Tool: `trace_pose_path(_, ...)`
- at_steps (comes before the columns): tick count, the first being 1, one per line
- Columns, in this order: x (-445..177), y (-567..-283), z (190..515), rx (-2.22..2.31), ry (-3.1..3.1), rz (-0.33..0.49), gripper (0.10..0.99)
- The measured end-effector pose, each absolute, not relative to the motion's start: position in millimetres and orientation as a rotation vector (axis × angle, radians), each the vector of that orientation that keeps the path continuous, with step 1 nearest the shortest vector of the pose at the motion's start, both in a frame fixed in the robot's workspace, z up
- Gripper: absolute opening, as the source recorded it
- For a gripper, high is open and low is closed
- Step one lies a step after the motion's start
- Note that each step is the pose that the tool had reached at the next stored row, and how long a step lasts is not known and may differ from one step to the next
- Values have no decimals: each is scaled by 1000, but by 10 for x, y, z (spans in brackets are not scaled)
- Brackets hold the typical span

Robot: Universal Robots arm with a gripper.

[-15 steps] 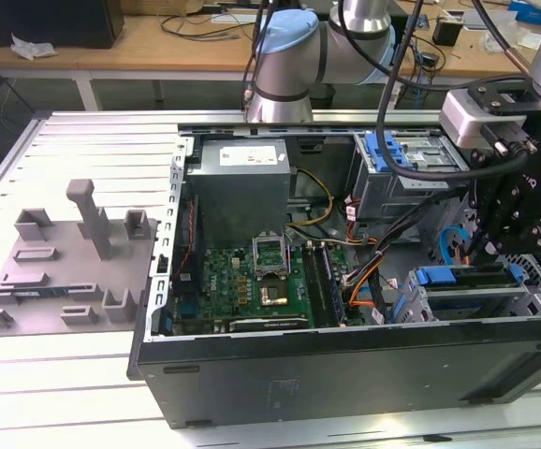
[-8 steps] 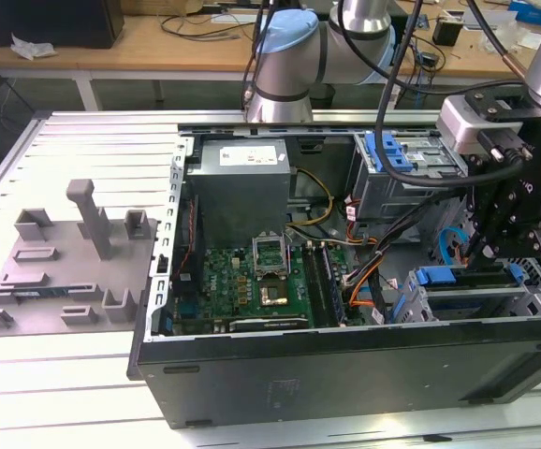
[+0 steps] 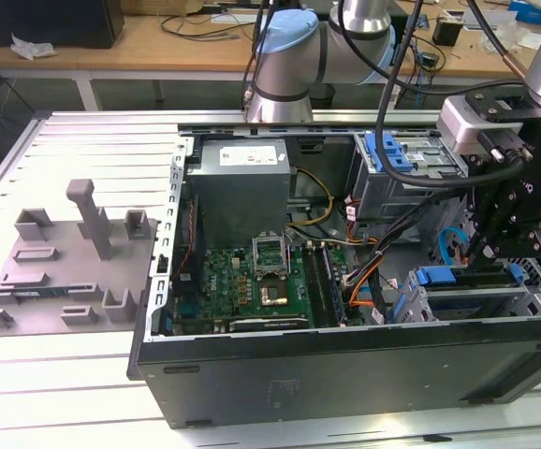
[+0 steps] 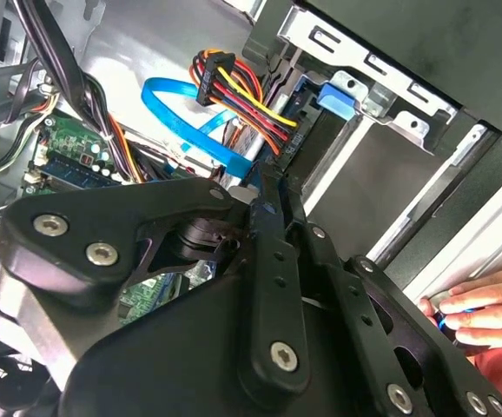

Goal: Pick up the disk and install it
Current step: 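Insert the second disk wire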

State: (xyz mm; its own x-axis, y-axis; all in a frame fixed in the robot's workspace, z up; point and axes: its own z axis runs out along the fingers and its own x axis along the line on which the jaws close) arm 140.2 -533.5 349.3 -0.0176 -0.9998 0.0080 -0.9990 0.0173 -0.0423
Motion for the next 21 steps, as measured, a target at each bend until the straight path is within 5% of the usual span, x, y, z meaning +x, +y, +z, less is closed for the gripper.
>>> trace_pose_path(21, 1352, -5334, 3390, -2179, 2217, -66, 161)
